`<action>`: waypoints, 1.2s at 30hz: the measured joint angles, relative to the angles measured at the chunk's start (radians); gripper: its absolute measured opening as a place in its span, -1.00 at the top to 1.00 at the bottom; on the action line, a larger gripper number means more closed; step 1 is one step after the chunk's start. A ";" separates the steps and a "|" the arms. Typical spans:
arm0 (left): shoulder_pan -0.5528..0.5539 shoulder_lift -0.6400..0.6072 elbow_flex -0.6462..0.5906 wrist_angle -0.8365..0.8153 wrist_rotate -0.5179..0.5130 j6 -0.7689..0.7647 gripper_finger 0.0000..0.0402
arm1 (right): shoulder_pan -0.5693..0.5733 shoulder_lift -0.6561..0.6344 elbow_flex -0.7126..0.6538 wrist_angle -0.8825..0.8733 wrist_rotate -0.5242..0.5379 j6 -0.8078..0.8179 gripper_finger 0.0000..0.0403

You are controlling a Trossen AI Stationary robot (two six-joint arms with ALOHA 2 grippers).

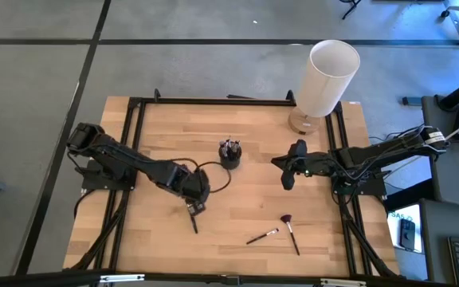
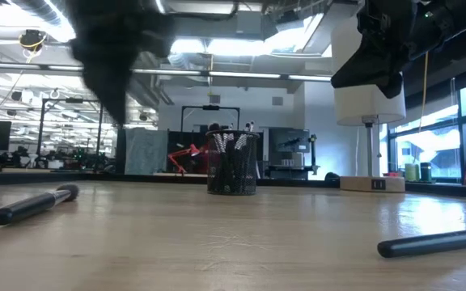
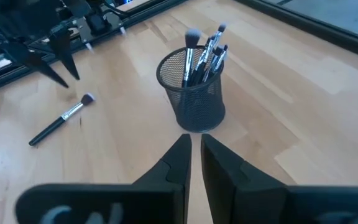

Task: Sort items
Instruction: Put the powder brush into the organizer

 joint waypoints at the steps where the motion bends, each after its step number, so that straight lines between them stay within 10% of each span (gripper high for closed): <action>1: -0.014 0.000 0.000 -0.049 -0.014 -0.018 0.53 | 0.000 0.000 0.000 0.000 0.000 0.009 0.82; 12: -0.029 0.000 -0.116 0.011 0.006 -0.075 0.27 | 0.000 0.000 0.000 0.007 -0.062 0.041 0.82; 36: -0.070 0.011 -0.203 0.096 -0.052 -0.804 0.05 | 0.000 0.000 0.000 0.007 -0.132 0.069 0.82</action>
